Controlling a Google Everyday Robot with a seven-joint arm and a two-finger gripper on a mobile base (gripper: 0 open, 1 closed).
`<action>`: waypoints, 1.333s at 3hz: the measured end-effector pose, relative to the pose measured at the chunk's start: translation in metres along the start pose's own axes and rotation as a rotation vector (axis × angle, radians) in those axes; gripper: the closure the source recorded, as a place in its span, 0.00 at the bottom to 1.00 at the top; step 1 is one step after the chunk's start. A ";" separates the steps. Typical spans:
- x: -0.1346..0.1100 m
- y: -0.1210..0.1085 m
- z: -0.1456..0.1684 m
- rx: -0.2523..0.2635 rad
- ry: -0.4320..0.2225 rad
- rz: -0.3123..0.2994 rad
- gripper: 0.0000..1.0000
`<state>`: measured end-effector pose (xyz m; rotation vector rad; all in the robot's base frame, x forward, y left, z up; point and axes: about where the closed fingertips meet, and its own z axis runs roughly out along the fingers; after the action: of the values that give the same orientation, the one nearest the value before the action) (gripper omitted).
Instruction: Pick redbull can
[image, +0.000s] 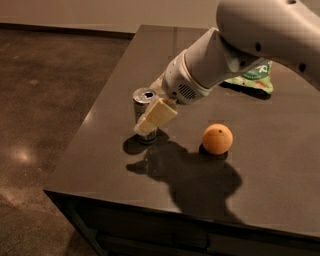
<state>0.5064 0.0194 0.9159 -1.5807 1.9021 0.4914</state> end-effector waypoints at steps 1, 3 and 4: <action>-0.008 0.006 -0.004 -0.026 -0.035 0.002 0.48; -0.024 -0.007 -0.009 -0.076 -0.059 0.014 0.95; -0.038 -0.021 -0.024 -0.085 -0.071 0.013 1.00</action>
Offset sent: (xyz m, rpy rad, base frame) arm 0.0009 0.0114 0.0229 0.0862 0.0546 0.0524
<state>0.5252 0.0280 0.9604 -1.5841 1.8610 0.6338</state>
